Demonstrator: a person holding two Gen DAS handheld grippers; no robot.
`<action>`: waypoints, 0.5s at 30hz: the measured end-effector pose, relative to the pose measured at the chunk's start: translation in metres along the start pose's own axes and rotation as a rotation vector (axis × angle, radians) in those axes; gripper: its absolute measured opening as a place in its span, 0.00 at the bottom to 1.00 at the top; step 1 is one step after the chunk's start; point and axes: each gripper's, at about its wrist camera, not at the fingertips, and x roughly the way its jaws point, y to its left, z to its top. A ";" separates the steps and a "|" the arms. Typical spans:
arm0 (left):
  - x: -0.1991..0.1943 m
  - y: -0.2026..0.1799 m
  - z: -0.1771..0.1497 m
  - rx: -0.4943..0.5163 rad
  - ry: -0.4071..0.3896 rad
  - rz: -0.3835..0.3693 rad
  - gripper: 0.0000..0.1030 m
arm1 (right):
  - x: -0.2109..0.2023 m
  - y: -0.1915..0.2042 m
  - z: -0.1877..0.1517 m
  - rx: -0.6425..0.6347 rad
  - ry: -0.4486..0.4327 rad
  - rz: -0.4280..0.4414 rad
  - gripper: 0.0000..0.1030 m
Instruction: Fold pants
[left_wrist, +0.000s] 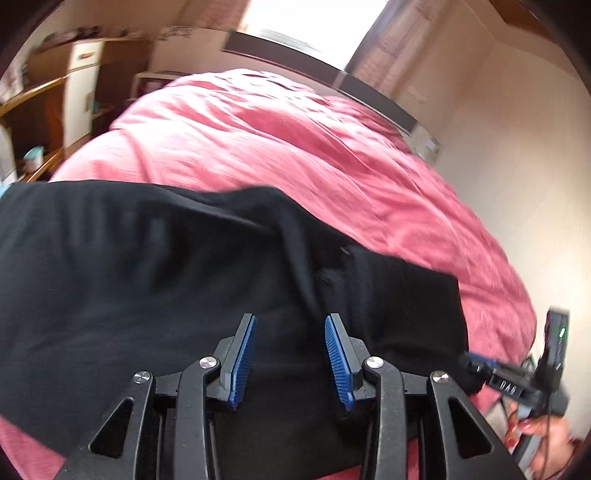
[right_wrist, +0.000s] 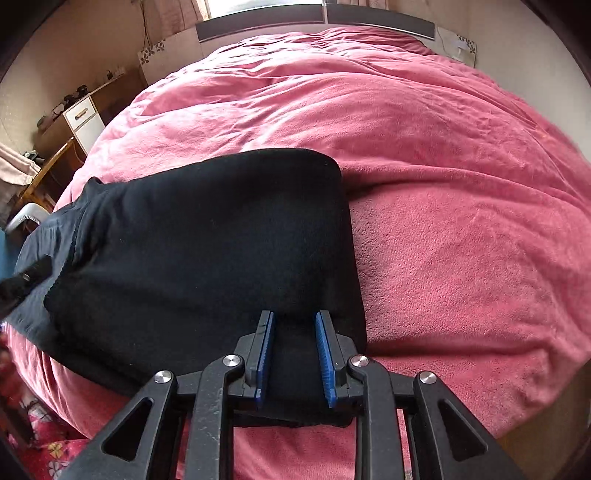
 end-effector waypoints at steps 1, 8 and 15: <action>-0.007 0.009 0.003 -0.030 -0.009 0.008 0.38 | -0.001 -0.001 0.000 0.003 -0.003 0.003 0.23; -0.062 0.078 0.022 -0.259 -0.094 0.094 0.60 | -0.002 -0.005 0.000 0.011 -0.003 0.024 0.26; -0.114 0.177 0.023 -0.593 -0.186 0.185 0.71 | -0.002 -0.009 0.000 0.035 -0.001 0.043 0.28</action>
